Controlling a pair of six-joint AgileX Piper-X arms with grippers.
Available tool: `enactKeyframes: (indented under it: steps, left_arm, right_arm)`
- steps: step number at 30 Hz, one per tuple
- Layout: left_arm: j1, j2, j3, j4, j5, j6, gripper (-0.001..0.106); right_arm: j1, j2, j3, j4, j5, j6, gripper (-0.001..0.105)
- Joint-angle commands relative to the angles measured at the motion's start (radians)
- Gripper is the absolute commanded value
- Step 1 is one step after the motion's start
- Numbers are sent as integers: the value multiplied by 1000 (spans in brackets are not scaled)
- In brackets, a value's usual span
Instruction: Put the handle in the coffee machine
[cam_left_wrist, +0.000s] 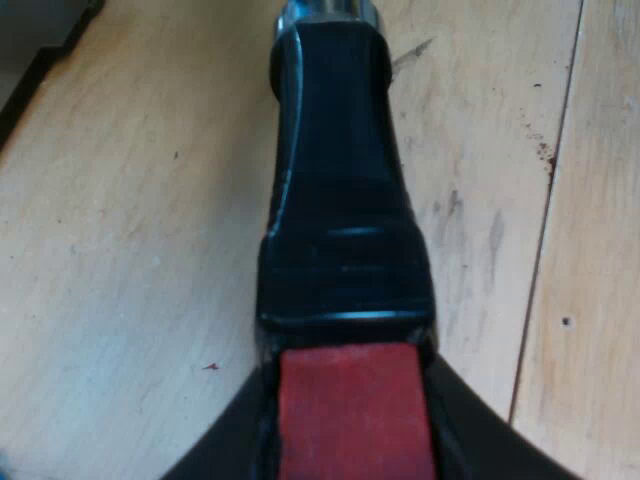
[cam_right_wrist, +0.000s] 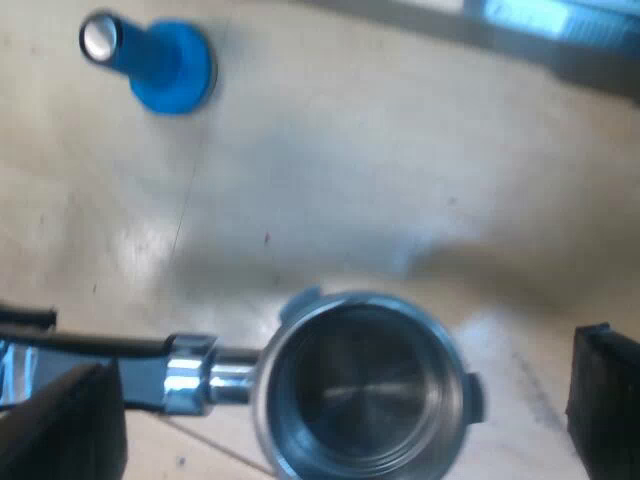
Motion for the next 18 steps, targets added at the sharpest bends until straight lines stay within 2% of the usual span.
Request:
enactKeyframes:
  steps: [1, 13, 16, 18]
  left_arm:
    - [-2, -6, -42, -2, 29, -9, 0]
    - [4, -8, -152, 175, 14, 4, 0]
    - [4, -12, -165, 201, -21, 4, 0]
    - [4, -26, -164, 218, -72, 6, 0]
  right_arm:
    - [-6, -24, -10, -1, 10, -12, 90]
    - [-6, -138, -10, 30, 10, -24, 90]
    - [-6, -147, -10, 70, 10, -24, 90]
    - [-6, -150, -10, 94, 16, -24, 90]
